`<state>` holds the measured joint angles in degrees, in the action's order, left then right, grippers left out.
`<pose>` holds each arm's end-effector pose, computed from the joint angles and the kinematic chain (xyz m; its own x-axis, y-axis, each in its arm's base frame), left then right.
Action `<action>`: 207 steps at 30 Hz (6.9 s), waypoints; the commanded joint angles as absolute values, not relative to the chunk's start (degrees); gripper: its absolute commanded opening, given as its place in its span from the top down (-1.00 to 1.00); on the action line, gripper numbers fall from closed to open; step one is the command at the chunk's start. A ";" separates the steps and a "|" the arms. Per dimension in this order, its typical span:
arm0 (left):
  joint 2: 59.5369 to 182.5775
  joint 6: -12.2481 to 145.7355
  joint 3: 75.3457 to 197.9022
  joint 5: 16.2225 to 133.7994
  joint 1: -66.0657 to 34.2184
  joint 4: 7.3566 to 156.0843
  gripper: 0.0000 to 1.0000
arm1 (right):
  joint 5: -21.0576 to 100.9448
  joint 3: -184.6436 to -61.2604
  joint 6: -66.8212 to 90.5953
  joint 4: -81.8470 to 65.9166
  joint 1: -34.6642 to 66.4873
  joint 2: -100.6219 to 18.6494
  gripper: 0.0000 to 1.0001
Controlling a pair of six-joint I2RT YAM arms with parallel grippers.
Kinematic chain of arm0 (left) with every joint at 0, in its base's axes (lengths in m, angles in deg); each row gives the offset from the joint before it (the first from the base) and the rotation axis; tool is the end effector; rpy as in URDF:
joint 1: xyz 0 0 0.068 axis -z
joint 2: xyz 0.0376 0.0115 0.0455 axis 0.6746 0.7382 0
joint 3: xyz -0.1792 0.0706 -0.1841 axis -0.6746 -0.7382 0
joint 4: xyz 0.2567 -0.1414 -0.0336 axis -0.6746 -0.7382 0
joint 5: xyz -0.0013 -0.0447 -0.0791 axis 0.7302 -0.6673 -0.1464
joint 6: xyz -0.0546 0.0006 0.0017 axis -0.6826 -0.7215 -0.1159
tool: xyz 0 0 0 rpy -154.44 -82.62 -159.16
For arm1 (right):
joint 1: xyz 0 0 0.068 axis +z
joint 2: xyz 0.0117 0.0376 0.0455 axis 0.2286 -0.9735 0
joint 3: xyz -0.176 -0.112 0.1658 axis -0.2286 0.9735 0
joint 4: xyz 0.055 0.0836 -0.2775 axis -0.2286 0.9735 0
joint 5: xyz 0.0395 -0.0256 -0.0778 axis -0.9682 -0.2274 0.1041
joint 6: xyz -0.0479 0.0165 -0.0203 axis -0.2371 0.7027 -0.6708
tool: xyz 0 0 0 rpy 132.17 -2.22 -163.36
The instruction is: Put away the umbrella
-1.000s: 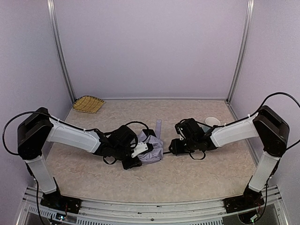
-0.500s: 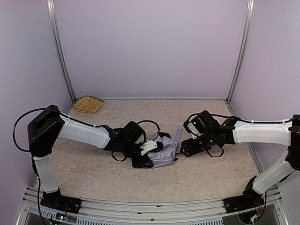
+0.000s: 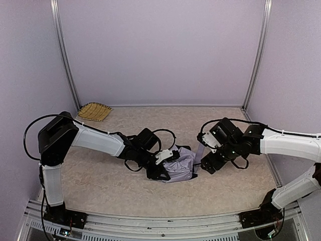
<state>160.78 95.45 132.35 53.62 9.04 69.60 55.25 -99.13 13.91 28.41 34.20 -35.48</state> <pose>0.2481 -0.3406 0.0924 -0.2515 0.7265 -0.6395 0.9633 0.1237 -0.2383 0.2003 0.2107 0.2086 -0.6886 -0.5243 -0.5009 -0.5868 0.8087 -0.0399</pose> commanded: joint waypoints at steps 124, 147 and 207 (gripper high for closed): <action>152.52 112.60 120.47 58.88 10.41 72.39 -0.55 | 4.51 -135.20 -18.66 30.97 21.54 -90.22 0.75; 152.00 125.47 124.46 72.72 9.14 82.39 -0.59 | -0.05 -131.61 -23.03 31.80 21.50 -90.29 0.79; 171.01 102.83 134.78 74.21 14.54 63.38 0.47 | 15.72 -101.67 6.39 13.74 11.66 -39.62 -0.63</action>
<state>166.40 107.05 140.75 70.82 12.89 72.28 14.72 -102.82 6.24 12.78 11.78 -43.28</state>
